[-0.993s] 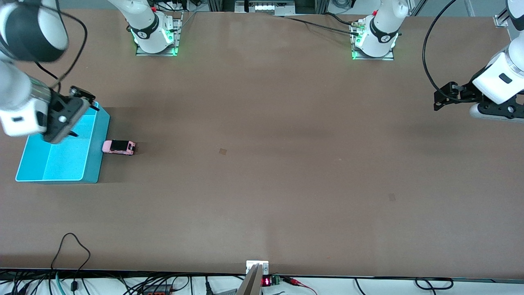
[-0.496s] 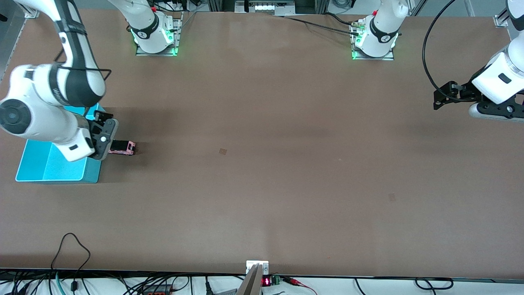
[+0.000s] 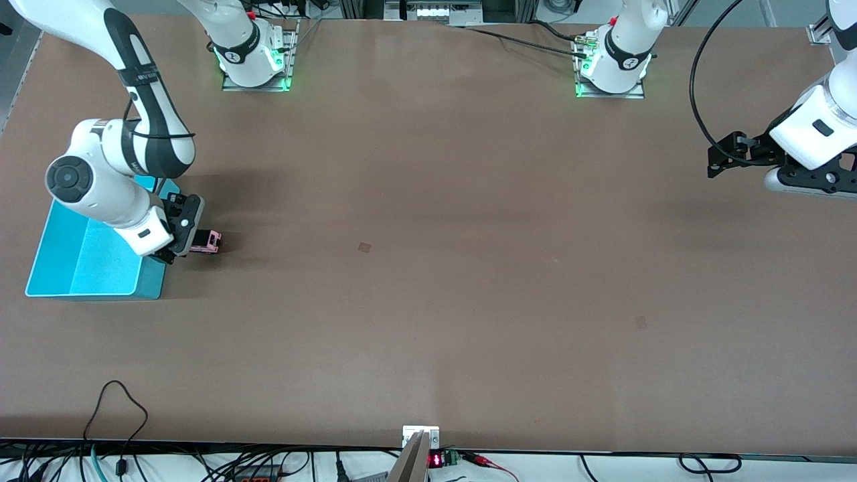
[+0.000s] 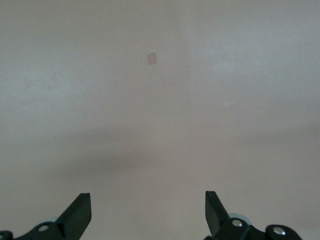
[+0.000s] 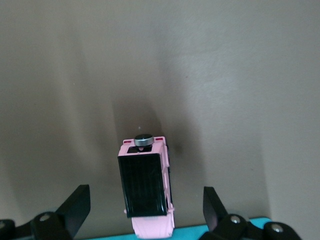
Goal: Wind and store pink jeep toy
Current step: 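Grasp the pink jeep with the right gripper, then lift the jeep and carry it into the cyan bin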
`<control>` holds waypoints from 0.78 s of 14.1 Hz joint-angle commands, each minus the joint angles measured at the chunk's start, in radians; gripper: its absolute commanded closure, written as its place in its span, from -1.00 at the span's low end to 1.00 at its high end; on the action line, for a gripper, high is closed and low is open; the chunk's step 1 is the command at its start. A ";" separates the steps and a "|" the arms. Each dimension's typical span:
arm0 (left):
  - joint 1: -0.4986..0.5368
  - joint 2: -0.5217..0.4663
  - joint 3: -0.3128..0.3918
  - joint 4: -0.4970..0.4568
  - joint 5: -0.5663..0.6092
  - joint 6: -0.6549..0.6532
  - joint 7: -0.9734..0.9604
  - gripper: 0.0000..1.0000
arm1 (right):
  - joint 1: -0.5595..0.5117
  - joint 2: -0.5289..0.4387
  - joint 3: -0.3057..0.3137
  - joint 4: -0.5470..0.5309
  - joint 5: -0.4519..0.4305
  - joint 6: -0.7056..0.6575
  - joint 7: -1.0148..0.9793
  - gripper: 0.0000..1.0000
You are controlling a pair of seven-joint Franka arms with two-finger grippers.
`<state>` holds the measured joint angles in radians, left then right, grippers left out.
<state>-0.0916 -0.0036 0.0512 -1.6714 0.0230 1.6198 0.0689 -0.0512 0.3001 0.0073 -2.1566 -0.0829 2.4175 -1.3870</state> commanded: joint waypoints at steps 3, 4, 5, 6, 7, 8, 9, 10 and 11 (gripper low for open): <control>-0.005 -0.015 0.001 -0.002 -0.012 -0.026 0.005 -1.00 | -0.065 0.051 0.013 -0.055 -0.012 0.152 -0.090 -1.00; -0.007 -0.015 0.001 -0.002 -0.012 -0.025 0.003 -1.00 | -0.071 0.059 0.013 -0.060 -0.012 0.166 -0.090 -1.00; -0.008 -0.015 0.001 -0.001 -0.012 -0.025 0.003 -1.00 | -0.073 0.059 0.013 -0.066 -0.012 0.178 -0.092 -1.00; -0.008 -0.015 0.001 -0.001 -0.012 -0.023 0.003 -1.00 | -0.075 0.060 0.013 -0.068 -0.012 0.184 -0.092 -1.00; -0.008 -0.015 0.001 -0.001 -0.012 -0.024 0.003 -1.00 | -0.075 0.060 0.013 -0.068 -0.012 0.184 -0.096 -0.87; -0.008 -0.015 0.001 -0.001 -0.012 -0.025 0.005 -1.00 | -0.075 0.060 0.013 -0.068 -0.012 0.184 -0.098 -0.59; -0.008 -0.015 0.001 -0.001 -0.012 -0.025 0.003 -1.00 | -0.075 0.060 0.013 -0.068 -0.012 0.184 -0.101 -0.30; -0.008 -0.015 0.001 -0.001 -0.012 -0.025 0.003 -1.00 | -0.075 0.060 0.014 -0.068 -0.012 0.184 -0.110 -0.05; -0.008 -0.015 0.001 -0.001 -0.012 -0.025 0.003 -1.00 | -0.075 0.060 0.014 -0.068 -0.012 0.184 -0.112 0.19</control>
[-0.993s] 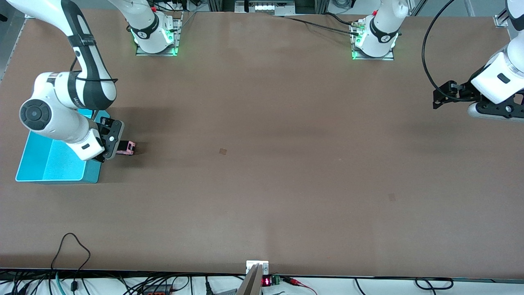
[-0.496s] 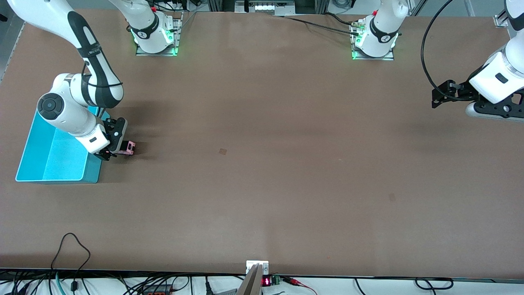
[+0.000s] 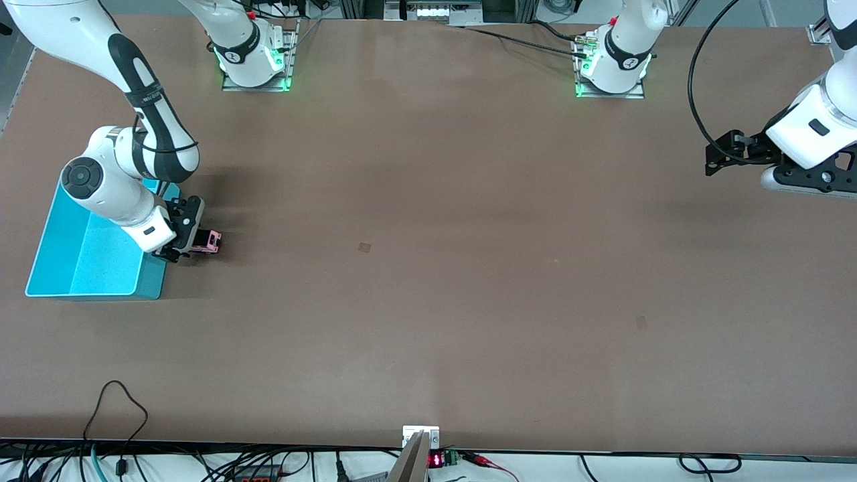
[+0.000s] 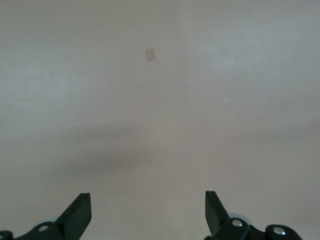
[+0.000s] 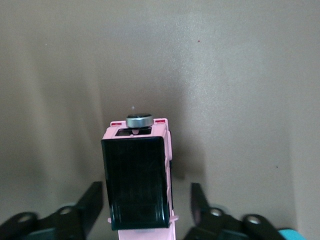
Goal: Wind and store pink jeep toy
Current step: 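Lift the jeep and carry it into the cyan bin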
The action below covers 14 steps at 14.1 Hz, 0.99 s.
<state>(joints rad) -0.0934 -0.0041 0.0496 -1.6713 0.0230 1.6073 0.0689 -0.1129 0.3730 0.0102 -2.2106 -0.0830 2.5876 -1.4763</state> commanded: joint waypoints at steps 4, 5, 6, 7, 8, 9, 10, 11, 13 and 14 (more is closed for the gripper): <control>-0.006 -0.014 0.002 -0.001 -0.012 -0.012 0.003 -1.00 | -0.014 -0.023 0.013 -0.009 -0.008 0.005 -0.033 1.00; -0.006 -0.014 0.003 -0.001 -0.012 -0.012 0.003 -1.00 | -0.011 -0.034 0.019 -0.001 -0.008 -0.010 -0.036 1.00; -0.006 -0.014 0.003 -0.001 -0.012 -0.012 0.005 -1.00 | -0.008 -0.043 0.022 0.015 -0.001 -0.038 -0.035 1.00; -0.006 -0.014 0.003 -0.001 -0.012 -0.012 0.003 -1.00 | -0.005 -0.046 0.033 0.049 0.006 -0.078 -0.030 1.00; -0.006 -0.014 0.003 -0.001 -0.012 -0.012 0.003 -1.00 | -0.007 -0.048 0.040 0.089 0.020 -0.104 -0.029 1.00; -0.006 -0.014 0.003 -0.001 -0.012 -0.012 0.005 -1.00 | -0.007 -0.048 0.042 0.112 0.040 -0.109 -0.029 1.00; -0.006 -0.014 0.003 -0.001 -0.012 -0.012 0.005 -1.00 | -0.002 -0.049 0.043 0.138 0.078 -0.121 -0.027 1.00; -0.006 -0.014 0.003 -0.001 -0.012 -0.012 0.005 -1.00 | 0.007 -0.049 0.045 0.172 0.121 -0.145 -0.025 1.00; -0.006 -0.014 0.003 -0.001 -0.012 -0.012 0.003 -1.00 | 0.009 -0.049 0.042 0.245 0.181 -0.214 -0.012 1.00; -0.006 -0.014 0.001 -0.001 -0.012 -0.012 0.005 -1.00 | 0.004 -0.051 0.039 0.271 0.183 -0.240 0.020 1.00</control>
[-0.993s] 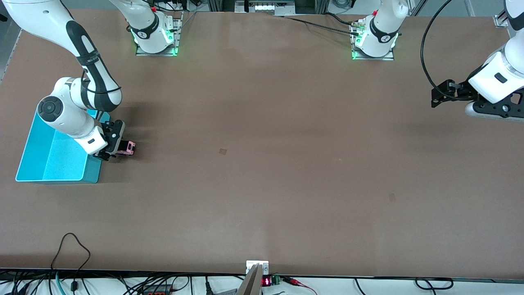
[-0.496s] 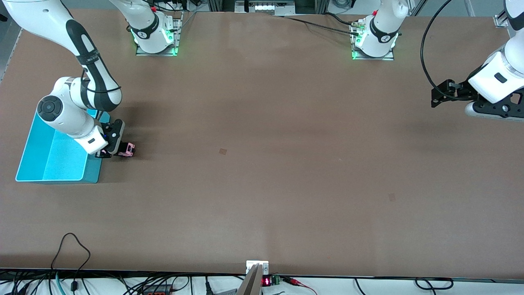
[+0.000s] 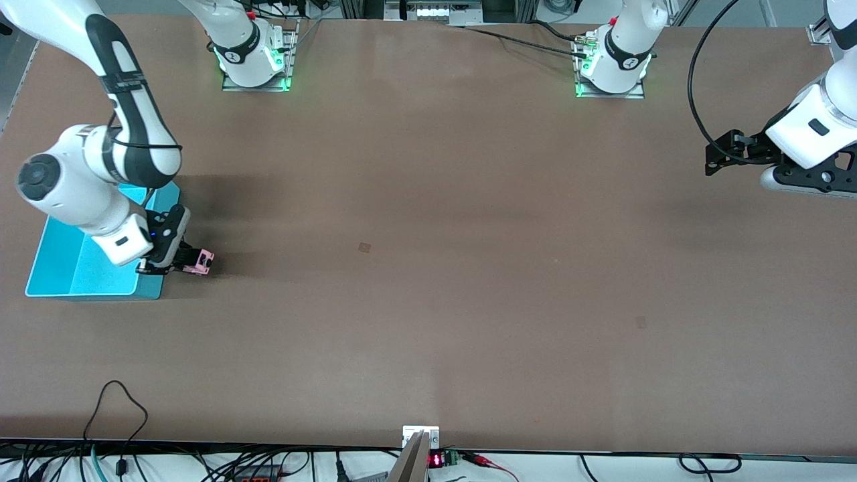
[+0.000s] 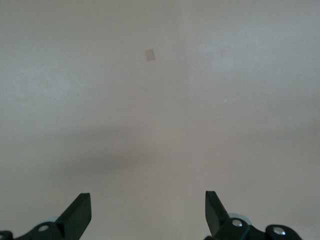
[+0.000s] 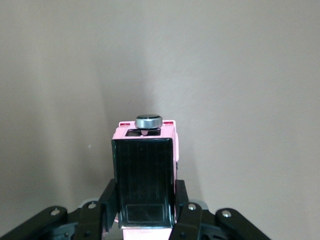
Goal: Wind and store pink jeep toy
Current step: 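Lift the jeep and carry it into the cyan bin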
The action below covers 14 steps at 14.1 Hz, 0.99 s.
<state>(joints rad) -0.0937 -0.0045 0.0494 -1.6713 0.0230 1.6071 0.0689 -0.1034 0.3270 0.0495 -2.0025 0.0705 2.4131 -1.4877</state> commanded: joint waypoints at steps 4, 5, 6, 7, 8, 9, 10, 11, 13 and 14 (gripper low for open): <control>-0.006 -0.014 0.003 -0.001 -0.012 -0.012 0.005 -1.00 | -0.022 -0.031 -0.057 0.111 0.019 -0.176 0.402 1.00; -0.006 -0.014 0.001 -0.001 -0.012 -0.012 0.005 -1.00 | -0.021 -0.039 -0.074 0.111 0.002 -0.199 0.497 1.00; -0.006 -0.014 0.003 -0.001 -0.012 -0.012 0.003 -1.00 | -0.021 -0.049 -0.089 0.111 -0.018 -0.215 0.579 1.00; -0.006 -0.014 0.001 -0.001 -0.012 -0.012 0.005 -1.00 | -0.021 -0.054 -0.108 0.111 -0.024 -0.223 0.653 1.00; -0.006 -0.014 0.003 -0.001 -0.012 -0.012 0.003 -1.00 | -0.021 -0.055 -0.131 0.111 -0.032 -0.251 0.722 1.00; -0.006 -0.014 0.001 -0.001 -0.012 -0.012 0.003 -1.00 | -0.019 -0.060 -0.146 0.110 -0.055 -0.265 0.778 1.00; -0.006 -0.014 0.001 -0.001 -0.012 -0.012 0.003 -1.00 | -0.022 -0.060 -0.163 0.108 -0.079 -0.267 0.831 1.00; -0.006 -0.014 0.001 -0.001 -0.012 -0.012 0.003 -1.00 | -0.021 -0.062 -0.184 0.104 -0.084 -0.270 0.872 1.00; -0.006 -0.014 0.000 -0.001 -0.012 -0.012 0.005 -1.00 | -0.024 -0.051 -0.233 0.093 -0.084 -0.258 0.923 1.00; -0.006 -0.014 0.000 -0.001 -0.012 -0.012 0.003 -1.00 | -0.028 -0.048 -0.250 0.081 -0.083 -0.252 0.954 1.00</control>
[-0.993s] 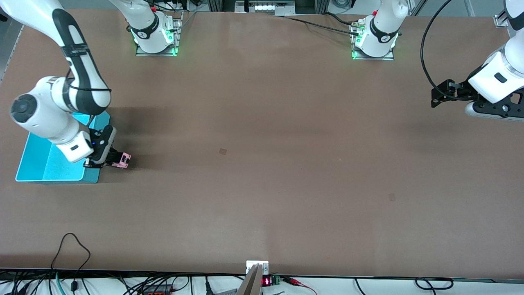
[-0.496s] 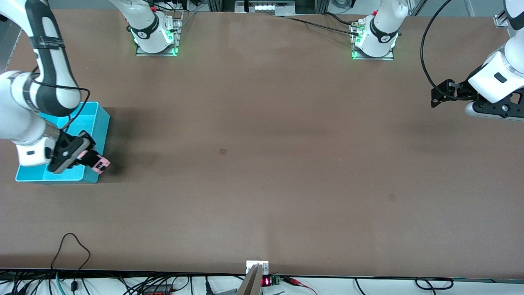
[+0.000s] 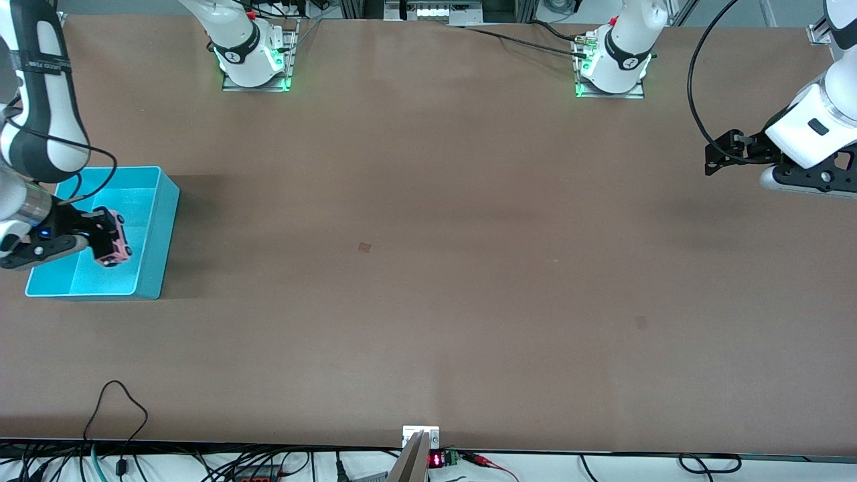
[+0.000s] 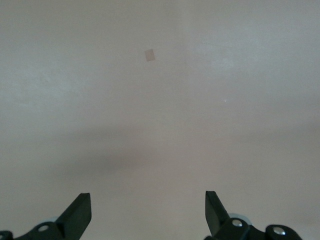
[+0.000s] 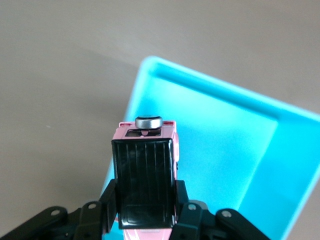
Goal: Wind and store pink jeep toy
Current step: 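Lift the jeep and carry it into the cyan bin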
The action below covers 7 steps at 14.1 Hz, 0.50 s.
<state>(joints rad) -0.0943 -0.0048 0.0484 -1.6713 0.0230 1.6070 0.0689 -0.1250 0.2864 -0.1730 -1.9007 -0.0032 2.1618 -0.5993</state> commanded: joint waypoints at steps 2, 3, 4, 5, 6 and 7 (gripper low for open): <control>-0.005 -0.014 0.001 -0.001 -0.012 -0.013 0.005 -1.00 | -0.039 -0.001 -0.031 -0.043 -0.005 0.016 0.114 1.00; -0.005 -0.014 0.001 -0.001 -0.012 -0.013 0.005 -1.00 | -0.057 0.005 -0.031 -0.063 -0.003 0.045 0.116 1.00; -0.005 -0.014 0.001 -0.001 -0.012 -0.013 0.003 -1.00 | -0.073 0.010 -0.031 -0.092 -0.001 0.097 0.115 1.00; -0.005 -0.014 0.001 -0.001 -0.012 -0.013 0.005 -1.00 | -0.093 0.013 -0.029 -0.134 0.000 0.169 0.105 1.00; -0.005 -0.014 0.001 -0.001 -0.012 -0.013 0.005 -1.00 | -0.097 0.016 -0.029 -0.168 0.000 0.221 0.101 1.00; -0.005 -0.014 0.001 -0.001 -0.012 -0.015 0.005 -1.00 | -0.099 0.028 -0.029 -0.190 0.000 0.246 0.102 1.00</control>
<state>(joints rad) -0.0945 -0.0049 0.0477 -1.6713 0.0230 1.6061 0.0689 -0.2093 0.3190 -0.2141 -2.0304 -0.0030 2.3432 -0.5090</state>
